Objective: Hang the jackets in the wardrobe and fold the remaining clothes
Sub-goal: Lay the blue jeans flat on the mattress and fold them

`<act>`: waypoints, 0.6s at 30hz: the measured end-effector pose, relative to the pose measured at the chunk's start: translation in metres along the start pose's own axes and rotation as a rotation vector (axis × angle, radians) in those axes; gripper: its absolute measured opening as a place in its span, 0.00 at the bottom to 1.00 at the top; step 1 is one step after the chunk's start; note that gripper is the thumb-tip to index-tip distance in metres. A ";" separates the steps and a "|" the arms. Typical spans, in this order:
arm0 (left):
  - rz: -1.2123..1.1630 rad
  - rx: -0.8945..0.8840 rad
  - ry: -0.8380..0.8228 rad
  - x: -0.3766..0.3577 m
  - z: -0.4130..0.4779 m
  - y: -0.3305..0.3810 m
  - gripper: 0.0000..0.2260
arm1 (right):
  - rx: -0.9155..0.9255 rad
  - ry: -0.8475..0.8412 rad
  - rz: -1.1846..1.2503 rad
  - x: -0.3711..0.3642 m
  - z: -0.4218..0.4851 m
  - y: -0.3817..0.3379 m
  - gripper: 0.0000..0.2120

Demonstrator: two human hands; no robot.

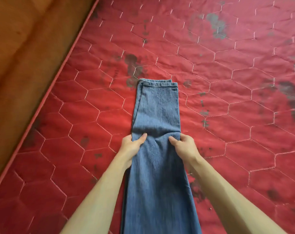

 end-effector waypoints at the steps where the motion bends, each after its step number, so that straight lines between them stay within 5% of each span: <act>1: -0.016 0.012 -0.019 -0.001 0.005 0.004 0.10 | -0.017 0.022 0.017 0.001 0.007 -0.003 0.12; 3: -0.051 0.020 -0.069 -0.004 0.012 0.014 0.12 | -0.052 0.032 0.109 0.001 0.013 -0.006 0.20; 6: -0.123 -0.033 -0.150 -0.013 0.021 0.041 0.13 | -0.026 0.061 0.285 0.002 0.011 -0.006 0.06; 9: -0.164 -0.064 -0.160 -0.024 0.039 0.071 0.13 | -0.039 -0.036 0.518 -0.002 0.021 -0.027 0.14; 16: -0.308 -0.304 -0.013 -0.027 0.077 0.133 0.08 | 0.235 0.006 0.164 0.000 0.082 -0.105 0.16; 18: -0.147 -0.383 0.096 -0.020 0.085 0.138 0.08 | 0.310 0.089 0.006 0.002 0.095 -0.108 0.19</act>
Point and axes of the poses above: each hand's wrist, its own z-axis towards the middle knuckle, its own x-axis out of the back of the hand, y = z × x, the point moved 4 cm from there along z, towards the middle knuckle, and after that the axes turned 2 degrees about -y, right-handed, at the moved point
